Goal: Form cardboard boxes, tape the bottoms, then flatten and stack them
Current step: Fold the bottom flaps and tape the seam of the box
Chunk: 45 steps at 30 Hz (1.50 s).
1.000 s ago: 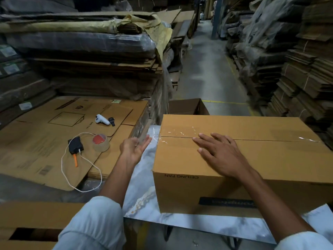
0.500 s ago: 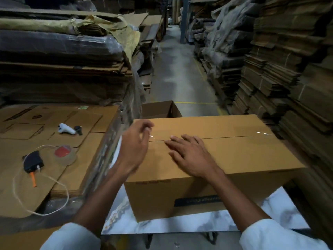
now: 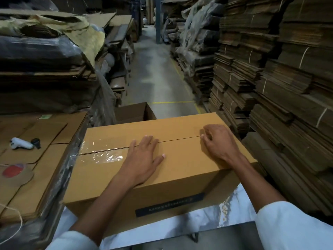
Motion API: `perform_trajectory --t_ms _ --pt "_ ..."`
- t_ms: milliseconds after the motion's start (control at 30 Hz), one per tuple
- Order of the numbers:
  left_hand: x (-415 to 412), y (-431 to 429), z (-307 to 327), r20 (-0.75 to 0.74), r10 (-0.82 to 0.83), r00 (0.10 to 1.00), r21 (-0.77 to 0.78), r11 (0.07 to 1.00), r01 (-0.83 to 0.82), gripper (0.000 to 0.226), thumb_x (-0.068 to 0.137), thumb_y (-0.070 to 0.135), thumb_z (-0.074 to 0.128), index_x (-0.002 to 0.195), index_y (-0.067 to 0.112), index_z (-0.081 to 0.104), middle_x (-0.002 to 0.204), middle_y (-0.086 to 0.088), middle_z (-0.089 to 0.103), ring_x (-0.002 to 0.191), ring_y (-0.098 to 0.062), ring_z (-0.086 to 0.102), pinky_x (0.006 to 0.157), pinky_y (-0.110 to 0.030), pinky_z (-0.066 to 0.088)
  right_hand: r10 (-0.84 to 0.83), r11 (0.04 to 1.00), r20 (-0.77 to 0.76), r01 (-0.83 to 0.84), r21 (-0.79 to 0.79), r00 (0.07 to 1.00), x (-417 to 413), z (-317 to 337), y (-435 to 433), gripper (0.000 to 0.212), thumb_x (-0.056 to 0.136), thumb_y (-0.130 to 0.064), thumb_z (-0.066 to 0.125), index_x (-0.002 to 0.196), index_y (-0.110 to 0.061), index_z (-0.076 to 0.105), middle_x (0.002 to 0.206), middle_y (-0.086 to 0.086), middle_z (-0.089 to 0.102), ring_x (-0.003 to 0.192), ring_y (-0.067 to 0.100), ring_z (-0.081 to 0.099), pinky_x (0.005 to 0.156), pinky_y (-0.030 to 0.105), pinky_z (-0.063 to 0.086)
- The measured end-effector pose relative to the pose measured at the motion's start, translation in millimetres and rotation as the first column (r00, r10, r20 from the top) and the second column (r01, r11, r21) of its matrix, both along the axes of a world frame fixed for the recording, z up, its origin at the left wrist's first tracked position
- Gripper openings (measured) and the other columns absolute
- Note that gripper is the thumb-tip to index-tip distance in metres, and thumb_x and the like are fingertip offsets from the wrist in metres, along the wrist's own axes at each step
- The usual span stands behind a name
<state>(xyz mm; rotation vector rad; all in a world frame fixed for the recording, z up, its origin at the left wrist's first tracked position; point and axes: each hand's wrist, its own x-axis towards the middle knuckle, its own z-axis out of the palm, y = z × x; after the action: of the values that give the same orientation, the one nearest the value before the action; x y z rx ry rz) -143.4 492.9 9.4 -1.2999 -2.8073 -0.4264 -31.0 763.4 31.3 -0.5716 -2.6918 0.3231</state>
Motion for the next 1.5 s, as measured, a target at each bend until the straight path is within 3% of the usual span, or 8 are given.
perform_trajectory --t_ms 133,233,433,667,867,1067,1333,1500 --pt "7.7 44.7 0.5 0.011 -0.054 0.998 -0.099 0.994 0.055 0.075 0.103 0.063 0.020 0.163 0.020 0.007 0.171 0.002 0.001 0.157 -0.013 -0.005 0.126 -0.044 -0.005 0.078 0.992 -0.010 -0.079 -0.103 0.997 -2.7 -2.4 12.3 0.031 0.099 -0.029 0.059 0.126 -0.015 0.066 0.126 0.004 0.068 0.119 0.019 0.056 0.106 0.038 0.042" --pt "8.9 67.9 -3.4 0.009 -0.029 1.000 -0.121 0.992 0.030 0.075 0.101 0.067 0.017 0.163 0.026 0.005 0.171 0.004 -0.002 0.157 -0.013 -0.006 0.126 -0.047 -0.003 0.139 0.981 -0.037 -0.143 -0.132 0.990 -0.4 -6.8 23.0 0.029 0.099 -0.023 0.059 0.126 -0.017 0.067 0.126 0.002 0.068 0.120 0.017 0.055 0.103 0.032 0.042" --pt "9.7 67.8 -5.0 0.026 0.003 1.000 -0.072 0.997 -0.001 0.073 0.098 0.072 0.018 0.161 0.037 0.007 0.170 0.011 0.001 0.156 -0.007 -0.005 0.127 -0.045 -0.002 0.207 0.974 -0.077 -0.214 -0.081 0.975 5.6 -10.2 54.6 0.026 0.098 -0.006 0.052 0.116 -0.009 0.071 0.117 0.007 0.071 0.111 0.027 0.059 0.098 0.041 0.047" --pt "10.8 72.5 -3.8 0.011 0.026 1.000 -0.078 0.997 -0.025 0.072 0.098 0.073 0.018 0.161 0.038 0.010 0.169 0.013 0.004 0.156 -0.006 -0.001 0.127 -0.042 0.000 0.200 0.980 -0.005 -0.200 -0.006 0.980 -10.5 -26.1 75.4 0.029 0.098 -0.007 0.049 0.113 -0.011 0.073 0.116 0.009 0.068 0.104 0.030 0.056 0.096 0.041 0.046" --pt "12.4 71.6 -3.6 0.002 0.030 1.000 -0.074 0.997 -0.029 0.073 0.098 0.073 0.018 0.161 0.037 0.011 0.169 0.012 0.006 0.156 -0.008 0.001 0.127 -0.043 0.001 0.187 0.981 -0.052 -0.189 -0.036 0.981 -11.8 -22.2 73.4 0.026 0.098 -0.009 0.049 0.104 -0.014 0.073 0.108 0.002 0.069 0.101 0.025 0.056 0.091 0.039 0.045" --pt "11.1 70.5 -4.9 0.010 0.021 1.000 -0.064 0.998 -0.020 0.073 0.098 0.072 0.019 0.161 0.036 0.012 0.170 0.011 0.006 0.156 -0.008 0.000 0.127 -0.043 0.000 0.193 0.981 -0.024 -0.194 -0.034 0.981 -11.8 -21.1 66.2 0.029 0.103 -0.010 0.047 0.117 -0.013 0.073 0.114 0.007 0.064 0.104 0.027 0.051 0.088 0.042 0.045" --pt "7.5 37.5 -4.1 0.016 -0.077 0.997 -0.095 0.992 0.079 0.073 0.097 0.076 0.011 0.160 0.041 0.004 0.169 0.016 -0.001 0.154 -0.002 -0.007 0.127 -0.041 -0.001 0.187 0.981 -0.021 -0.188 -0.040 0.982 16.8 -15.5 31.1 0.032 0.102 -0.010 0.046 0.126 -0.013 0.068 0.120 0.004 0.062 0.108 0.021 0.048 0.093 0.038 0.045" --pt "-0.6 -13.3 6.8 0.095 -0.164 0.982 -0.107 0.979 0.173 0.072 0.093 0.080 0.016 0.158 0.050 0.004 0.167 0.025 -0.001 0.151 0.008 -0.010 0.127 -0.036 -0.002 0.288 0.949 -0.092 -0.297 -0.102 0.953 37.3 -20.6 -2.5 0.023 0.100 -0.013 0.056 0.114 -0.014 0.073 0.104 -0.002 0.062 0.099 0.018 0.048 0.085 0.035 0.044"
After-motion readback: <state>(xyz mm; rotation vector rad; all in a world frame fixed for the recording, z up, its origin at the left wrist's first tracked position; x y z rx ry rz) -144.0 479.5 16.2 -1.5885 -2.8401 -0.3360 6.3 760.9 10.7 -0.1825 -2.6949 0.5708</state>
